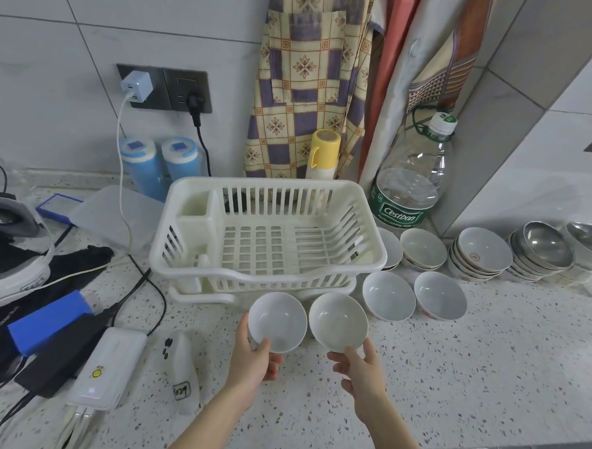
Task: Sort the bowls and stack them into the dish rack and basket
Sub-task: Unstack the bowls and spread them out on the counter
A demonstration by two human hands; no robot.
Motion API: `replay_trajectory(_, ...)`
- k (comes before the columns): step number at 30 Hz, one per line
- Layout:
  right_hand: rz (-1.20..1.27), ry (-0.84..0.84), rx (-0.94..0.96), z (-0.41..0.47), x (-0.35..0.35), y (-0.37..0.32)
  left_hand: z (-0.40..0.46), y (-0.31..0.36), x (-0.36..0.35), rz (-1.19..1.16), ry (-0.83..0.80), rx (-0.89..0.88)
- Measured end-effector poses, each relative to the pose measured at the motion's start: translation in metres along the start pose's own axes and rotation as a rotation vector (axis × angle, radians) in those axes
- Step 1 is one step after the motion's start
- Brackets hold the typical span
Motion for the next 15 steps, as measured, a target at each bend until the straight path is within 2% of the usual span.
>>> replay_trajectory(15, -0.052, -0.018, -0.027, -0.0010, 0.0034, -0.0034, -0.0055, 0.0057, -0.0036, -0.003, 0.006, 0.039)
Point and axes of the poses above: each hand's wrist, its own z-axis towards the middle knuckle, its own x-axis out of the back of the hand, y = z × x, the point moved 6 cm from there along z, towards the middle knuckle, and after that the axes turned 1 degree about y, right-handed, at the moved point
